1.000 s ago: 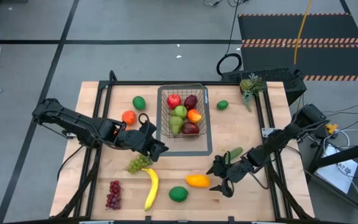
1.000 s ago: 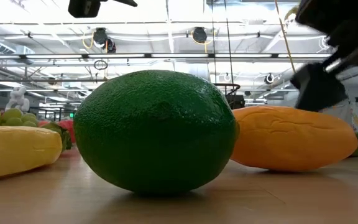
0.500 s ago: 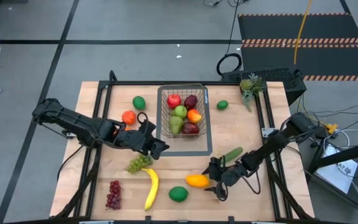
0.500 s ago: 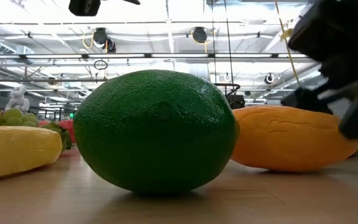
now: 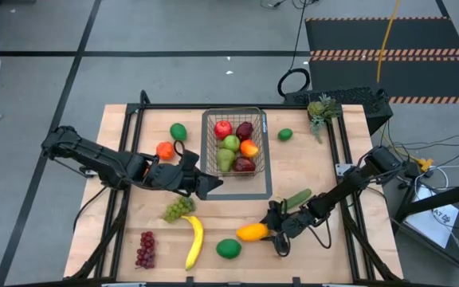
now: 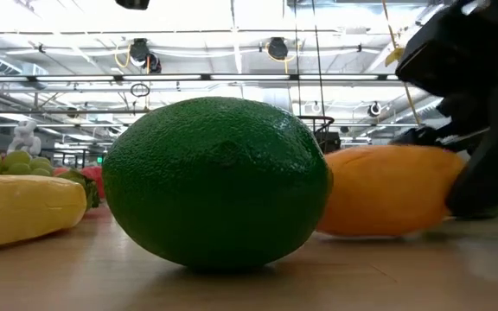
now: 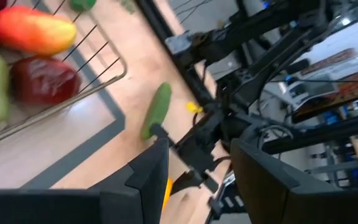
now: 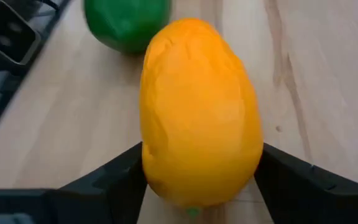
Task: Build produce basket
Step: Put the yellow mango into the gold wire basket
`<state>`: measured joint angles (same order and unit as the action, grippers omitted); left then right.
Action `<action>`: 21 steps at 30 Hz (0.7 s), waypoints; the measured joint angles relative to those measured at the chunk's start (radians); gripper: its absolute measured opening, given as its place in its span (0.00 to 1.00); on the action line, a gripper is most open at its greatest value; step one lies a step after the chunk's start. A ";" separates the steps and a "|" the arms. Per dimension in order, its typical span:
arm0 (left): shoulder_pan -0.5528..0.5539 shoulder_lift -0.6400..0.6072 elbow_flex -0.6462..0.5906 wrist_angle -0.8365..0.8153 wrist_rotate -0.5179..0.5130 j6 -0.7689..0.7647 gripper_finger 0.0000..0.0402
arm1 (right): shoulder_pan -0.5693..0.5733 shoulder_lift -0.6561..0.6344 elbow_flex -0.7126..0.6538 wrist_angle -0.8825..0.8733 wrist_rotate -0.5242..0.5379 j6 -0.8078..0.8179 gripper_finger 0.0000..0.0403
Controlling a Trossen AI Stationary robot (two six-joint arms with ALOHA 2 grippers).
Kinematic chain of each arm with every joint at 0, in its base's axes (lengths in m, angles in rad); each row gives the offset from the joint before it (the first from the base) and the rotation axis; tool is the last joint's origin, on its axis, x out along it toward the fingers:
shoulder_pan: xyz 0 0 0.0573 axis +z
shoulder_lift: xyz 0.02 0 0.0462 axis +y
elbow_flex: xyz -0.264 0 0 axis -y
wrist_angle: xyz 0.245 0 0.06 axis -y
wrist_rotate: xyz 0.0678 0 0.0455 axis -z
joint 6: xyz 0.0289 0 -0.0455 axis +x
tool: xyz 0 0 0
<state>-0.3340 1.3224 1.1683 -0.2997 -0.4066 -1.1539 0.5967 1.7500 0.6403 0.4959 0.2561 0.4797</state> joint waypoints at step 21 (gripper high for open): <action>-0.034 0.000 0.000 0.034 -0.068 0.053 0.44 | -0.008 -0.465 0.000 -0.153 0.044 -0.062 0.60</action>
<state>-0.3676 1.3224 1.1683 -0.2656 -0.4743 -1.1009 0.5882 1.2854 0.6403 0.3432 0.2997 0.4173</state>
